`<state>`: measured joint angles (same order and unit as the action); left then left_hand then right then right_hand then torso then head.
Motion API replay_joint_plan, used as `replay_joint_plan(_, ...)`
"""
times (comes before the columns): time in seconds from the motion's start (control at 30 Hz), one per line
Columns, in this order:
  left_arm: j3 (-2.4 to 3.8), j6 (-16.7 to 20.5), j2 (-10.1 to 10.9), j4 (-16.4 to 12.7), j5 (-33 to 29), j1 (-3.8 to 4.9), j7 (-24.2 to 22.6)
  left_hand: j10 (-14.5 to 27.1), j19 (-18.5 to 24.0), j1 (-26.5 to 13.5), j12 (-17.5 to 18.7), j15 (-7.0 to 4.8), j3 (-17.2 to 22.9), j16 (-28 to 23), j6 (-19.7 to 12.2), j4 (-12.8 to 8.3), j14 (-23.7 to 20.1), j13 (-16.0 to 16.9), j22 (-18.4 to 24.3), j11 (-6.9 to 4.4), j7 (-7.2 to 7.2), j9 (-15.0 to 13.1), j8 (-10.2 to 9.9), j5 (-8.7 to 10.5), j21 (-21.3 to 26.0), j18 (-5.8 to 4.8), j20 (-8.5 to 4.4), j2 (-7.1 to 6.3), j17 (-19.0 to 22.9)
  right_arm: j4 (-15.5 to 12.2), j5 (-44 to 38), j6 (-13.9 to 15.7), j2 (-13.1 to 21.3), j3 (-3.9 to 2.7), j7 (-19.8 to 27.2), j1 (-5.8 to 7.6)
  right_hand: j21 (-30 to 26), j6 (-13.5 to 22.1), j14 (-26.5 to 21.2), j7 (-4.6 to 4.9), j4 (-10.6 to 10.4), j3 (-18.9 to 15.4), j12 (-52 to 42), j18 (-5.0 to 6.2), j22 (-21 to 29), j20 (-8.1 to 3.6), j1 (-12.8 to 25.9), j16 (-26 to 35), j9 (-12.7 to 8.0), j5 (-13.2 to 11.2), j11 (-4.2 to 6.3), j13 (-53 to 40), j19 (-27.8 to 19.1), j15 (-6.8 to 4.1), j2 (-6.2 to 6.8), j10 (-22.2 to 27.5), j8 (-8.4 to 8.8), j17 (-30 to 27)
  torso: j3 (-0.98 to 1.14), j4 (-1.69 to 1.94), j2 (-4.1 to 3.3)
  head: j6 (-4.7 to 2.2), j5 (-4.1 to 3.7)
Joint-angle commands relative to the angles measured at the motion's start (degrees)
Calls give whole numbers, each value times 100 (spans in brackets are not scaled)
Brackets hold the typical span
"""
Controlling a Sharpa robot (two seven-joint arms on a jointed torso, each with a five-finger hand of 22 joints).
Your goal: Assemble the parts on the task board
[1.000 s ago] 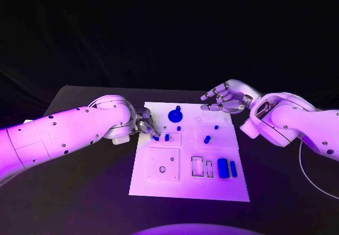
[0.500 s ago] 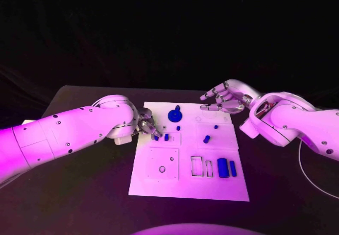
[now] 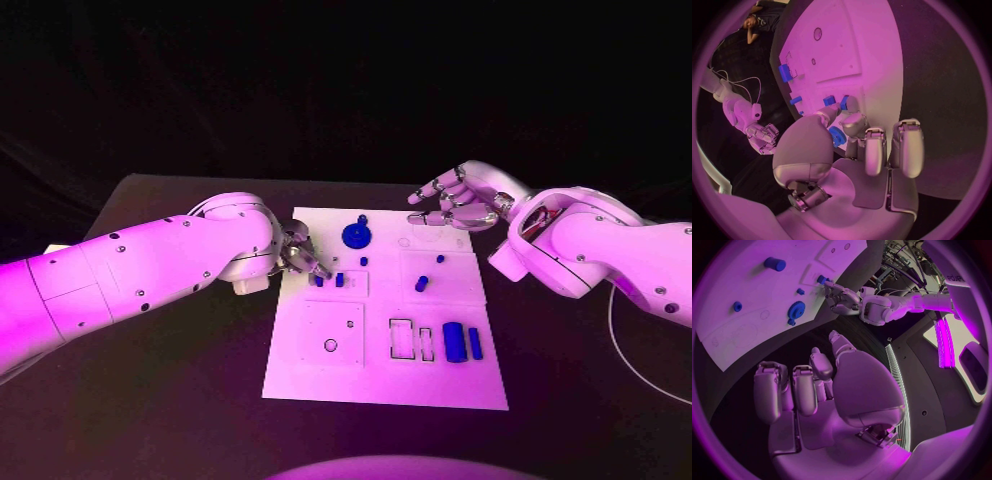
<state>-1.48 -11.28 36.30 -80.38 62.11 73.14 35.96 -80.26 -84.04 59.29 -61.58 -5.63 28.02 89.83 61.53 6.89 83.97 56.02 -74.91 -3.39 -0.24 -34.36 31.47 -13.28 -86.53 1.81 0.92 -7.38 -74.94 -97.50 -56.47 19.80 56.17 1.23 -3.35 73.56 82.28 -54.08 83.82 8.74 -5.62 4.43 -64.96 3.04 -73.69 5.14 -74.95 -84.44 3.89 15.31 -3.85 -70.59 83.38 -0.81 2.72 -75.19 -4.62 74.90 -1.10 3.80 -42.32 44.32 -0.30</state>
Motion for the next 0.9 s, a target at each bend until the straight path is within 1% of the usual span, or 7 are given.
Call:
replay_joint_plan(0.03,-23,-153,-15,19,-19,-32,133,-41,-431,-86,-23,-44,-108,17,16,38,603,4,-1206,-7,43,12,-22,11,-35,-85,-54,-8,-1506,-6,-26,-60,-4,0,58,-3,-20,-14,384,5,-2,-47,-17,34,7,0,14,24,5,36,15,10,-59,4,-18,22,-31,467,-3,1,2,-5,-1)
replay_joint_plan(0.23,-18,-7,23,18,-11,-31,153,-48,-448,-456,-34,-40,-775,17,79,315,603,17,-1242,3,51,19,-21,54,-67,-95,-52,-147,-1506,-5,-26,-53,-3,0,61,-3,-20,-14,384,5,-2,-47,-17,34,7,0,14,24,5,36,15,10,-59,4,-18,22,-31,467,-6,-1,0,-9,-3)
replay_joint_plan(0.27,-16,39,35,11,-11,-31,147,-47,-446,-490,-33,-41,-901,17,80,362,603,17,-1239,0,50,22,-25,137,-63,-94,-54,-152,-1506,-5,-26,-53,-2,0,61,-3,-20,-14,384,5,-2,-47,-17,34,7,0,14,24,5,36,15,10,-59,4,-18,22,-31,467,-7,-1,1,-11,-5)
replay_joint_plan(0.43,-4,396,121,-39,-38,-26,51,-34,-427,-424,-29,-51,-1402,17,70,548,603,18,-1209,-5,45,36,-47,547,-25,-83,-64,-28,-1506,-1,-26,-56,-3,0,57,-4,-20,-14,384,5,-2,-47,-17,34,7,0,14,24,5,36,15,10,-59,4,-18,22,-31,467,-8,-1,3,-25,-12)
replay_joint_plan(0.77,35,1324,244,-111,-469,-6,-380,148,-276,-254,215,-25,-1965,17,-72,830,603,-228,-944,46,108,158,-103,579,282,4,-47,106,-1506,8,-26,-52,-4,1,56,-5,-23,-11,383,5,-13,-61,-21,34,11,0,26,28,4,47,15,10,-60,4,-18,21,-30,463,-10,4,3,-35,-30)
replay_joint_plan(0.83,38,1533,270,-111,-704,-3,-563,223,-229,-205,320,-13,-2090,17,-122,895,603,-332,-859,64,131,194,-124,574,383,30,-38,129,-1506,10,-26,-53,-4,1,56,-5,-23,-11,383,5,-13,-61,-21,34,11,0,26,28,4,47,15,10,-60,4,-18,21,-30,463,-8,3,3,-35,-34)
replay_joint_plan(0.9,39,1735,290,-100,-963,-1,-795,544,-47,-180,865,16,-2256,9,-283,959,599,-899,-544,120,195,259,-201,566,754,126,-16,154,-1495,11,-26,-55,-3,1,55,-5,-23,-11,383,5,-13,-61,-21,34,11,0,26,28,4,47,15,10,-60,4,-18,21,-30,463,-7,3,2,-38,-36)
